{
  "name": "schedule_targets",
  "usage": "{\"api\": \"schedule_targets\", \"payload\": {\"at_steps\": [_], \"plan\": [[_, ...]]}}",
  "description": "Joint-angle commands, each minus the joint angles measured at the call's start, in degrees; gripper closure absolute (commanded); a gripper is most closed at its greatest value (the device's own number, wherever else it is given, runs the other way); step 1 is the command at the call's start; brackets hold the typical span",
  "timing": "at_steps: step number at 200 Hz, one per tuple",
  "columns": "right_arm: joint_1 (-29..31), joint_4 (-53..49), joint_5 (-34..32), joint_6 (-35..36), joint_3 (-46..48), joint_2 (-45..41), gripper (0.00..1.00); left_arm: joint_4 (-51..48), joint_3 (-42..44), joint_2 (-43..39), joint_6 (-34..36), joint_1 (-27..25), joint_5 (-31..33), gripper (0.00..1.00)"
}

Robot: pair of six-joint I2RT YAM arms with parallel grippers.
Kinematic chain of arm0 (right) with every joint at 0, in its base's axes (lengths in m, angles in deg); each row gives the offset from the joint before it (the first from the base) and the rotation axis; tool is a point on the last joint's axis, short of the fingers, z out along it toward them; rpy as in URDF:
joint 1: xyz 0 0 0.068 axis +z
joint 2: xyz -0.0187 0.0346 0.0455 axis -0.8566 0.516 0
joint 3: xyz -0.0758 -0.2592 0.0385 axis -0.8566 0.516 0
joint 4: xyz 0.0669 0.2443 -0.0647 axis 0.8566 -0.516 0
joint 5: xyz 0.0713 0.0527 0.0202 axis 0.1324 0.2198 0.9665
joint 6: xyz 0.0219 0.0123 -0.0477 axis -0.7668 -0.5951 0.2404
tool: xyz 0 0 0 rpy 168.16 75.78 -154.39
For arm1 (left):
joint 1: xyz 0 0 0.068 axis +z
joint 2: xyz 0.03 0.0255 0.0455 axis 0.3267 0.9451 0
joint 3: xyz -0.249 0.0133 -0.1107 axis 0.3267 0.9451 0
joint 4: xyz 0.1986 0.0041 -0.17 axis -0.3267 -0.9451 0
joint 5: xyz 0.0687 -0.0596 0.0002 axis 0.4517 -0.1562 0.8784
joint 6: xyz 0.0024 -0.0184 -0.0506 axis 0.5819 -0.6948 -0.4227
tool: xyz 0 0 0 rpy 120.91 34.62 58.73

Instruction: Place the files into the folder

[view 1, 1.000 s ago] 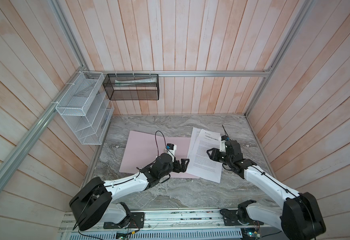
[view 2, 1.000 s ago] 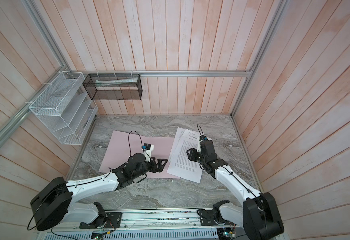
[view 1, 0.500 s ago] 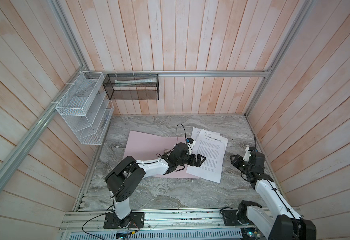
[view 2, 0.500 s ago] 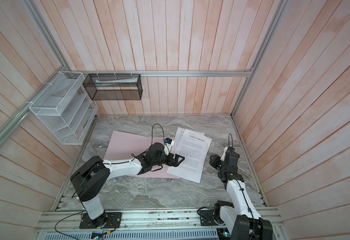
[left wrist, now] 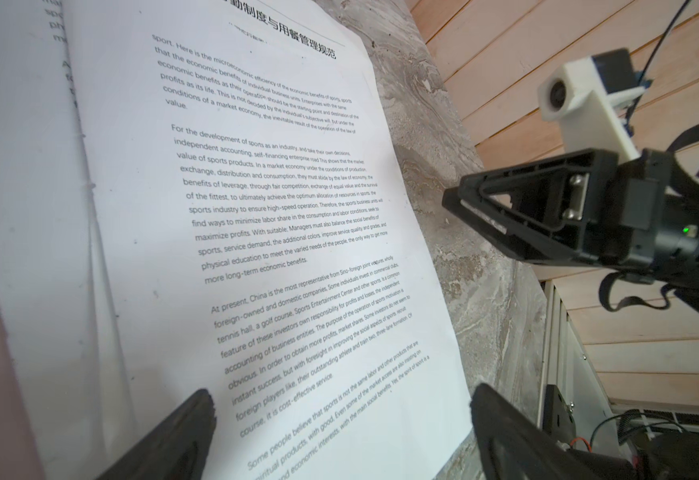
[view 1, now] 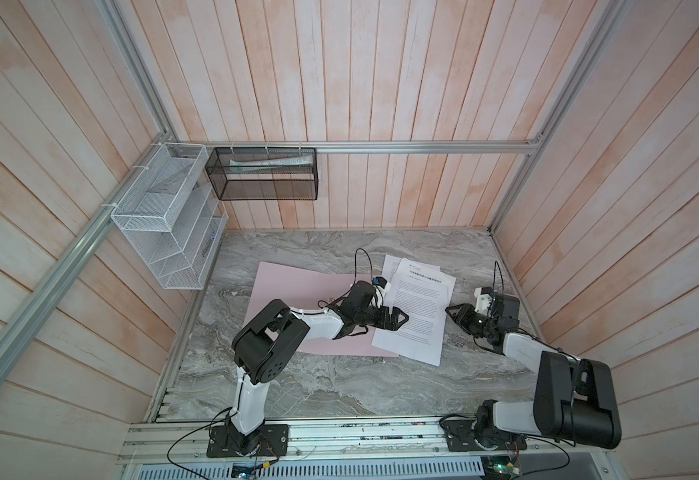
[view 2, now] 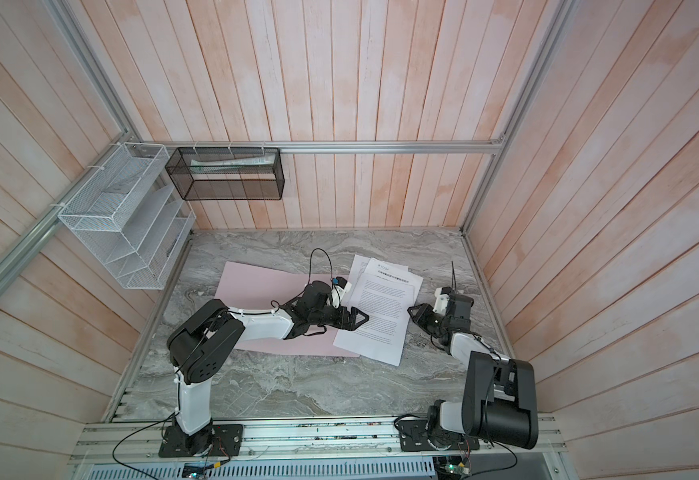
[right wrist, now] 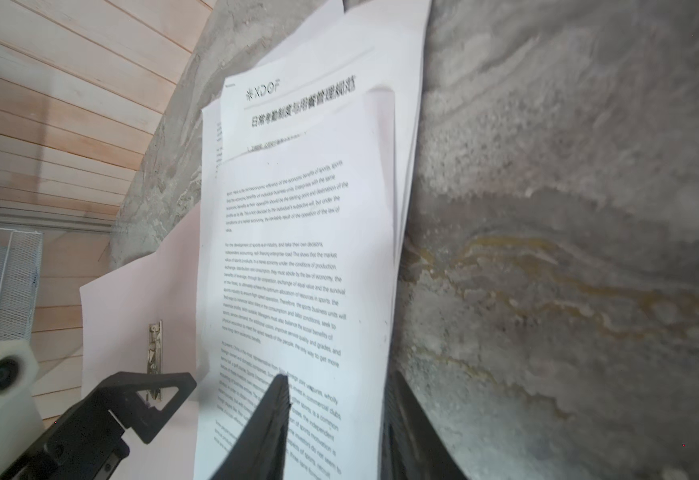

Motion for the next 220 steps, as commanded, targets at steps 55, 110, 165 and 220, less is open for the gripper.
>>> {"api": "schedule_targets", "payload": {"at_steps": [55, 110, 165, 220], "plan": [[0.87, -3.20, 2.45, 1.80, 4.68, -3.64, 0.65, 1.40, -1.90, 3.52, -0.92, 0.63, -2.23, 0.04], [2.54, -2.88, 2.65, 1.59, 5.72, -3.88, 0.65, 2.03, -0.89, 3.42, -1.44, 0.68, -2.14, 0.04], [6.24, -0.90, 2.37, -0.43, 5.63, -2.63, 0.67, 2.48, -0.04, 3.02, -1.71, 0.67, -1.99, 0.04], [6.98, -1.21, 1.76, -0.84, 5.39, -3.42, 0.69, 3.03, 0.84, 2.77, -1.79, 0.74, -1.79, 0.05]]}}
